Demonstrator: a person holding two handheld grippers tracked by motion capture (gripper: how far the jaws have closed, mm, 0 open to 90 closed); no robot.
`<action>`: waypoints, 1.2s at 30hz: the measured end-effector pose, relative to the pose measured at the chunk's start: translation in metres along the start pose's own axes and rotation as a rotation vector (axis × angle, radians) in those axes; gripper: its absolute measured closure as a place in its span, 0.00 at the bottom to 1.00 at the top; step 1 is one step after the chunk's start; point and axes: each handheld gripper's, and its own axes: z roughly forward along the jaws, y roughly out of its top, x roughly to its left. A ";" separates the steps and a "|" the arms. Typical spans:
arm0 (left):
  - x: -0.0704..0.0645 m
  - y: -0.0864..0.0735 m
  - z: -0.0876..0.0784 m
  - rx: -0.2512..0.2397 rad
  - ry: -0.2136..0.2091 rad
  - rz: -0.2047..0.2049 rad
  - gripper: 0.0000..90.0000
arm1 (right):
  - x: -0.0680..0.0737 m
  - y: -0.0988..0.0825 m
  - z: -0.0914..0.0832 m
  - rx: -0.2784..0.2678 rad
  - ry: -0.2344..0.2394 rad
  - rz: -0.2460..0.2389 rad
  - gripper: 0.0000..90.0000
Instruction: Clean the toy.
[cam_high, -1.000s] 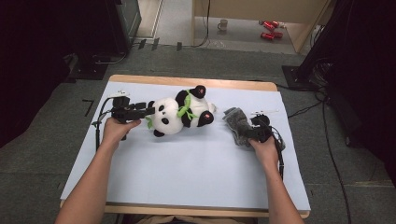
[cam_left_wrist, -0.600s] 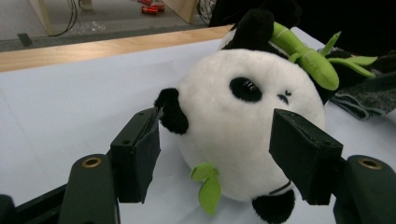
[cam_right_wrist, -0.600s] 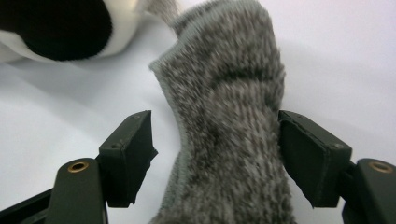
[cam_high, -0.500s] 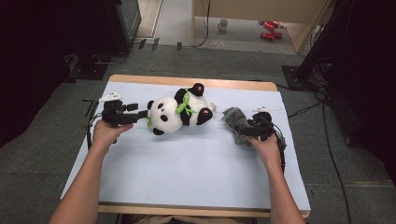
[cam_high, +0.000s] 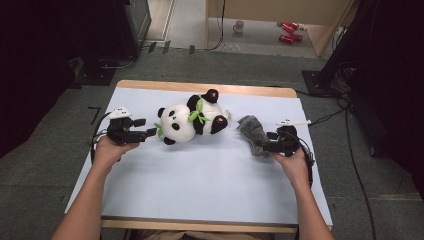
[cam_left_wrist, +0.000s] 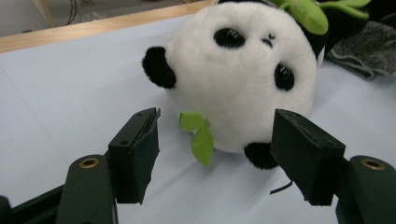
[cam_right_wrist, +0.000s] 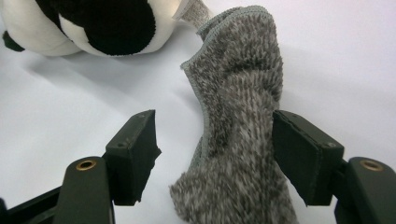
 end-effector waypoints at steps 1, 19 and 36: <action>-0.001 -0.002 0.000 0.010 0.004 0.003 0.36 | 0.000 -0.001 -0.002 -0.004 0.000 -0.001 0.36; -0.011 -0.023 -0.001 0.079 0.011 0.053 0.35 | 0.006 -0.033 -0.026 -0.024 -0.023 -0.073 0.34; -0.013 -0.036 0.003 0.127 0.003 0.093 0.38 | 0.062 -0.045 -0.005 -0.002 0.150 -0.152 0.37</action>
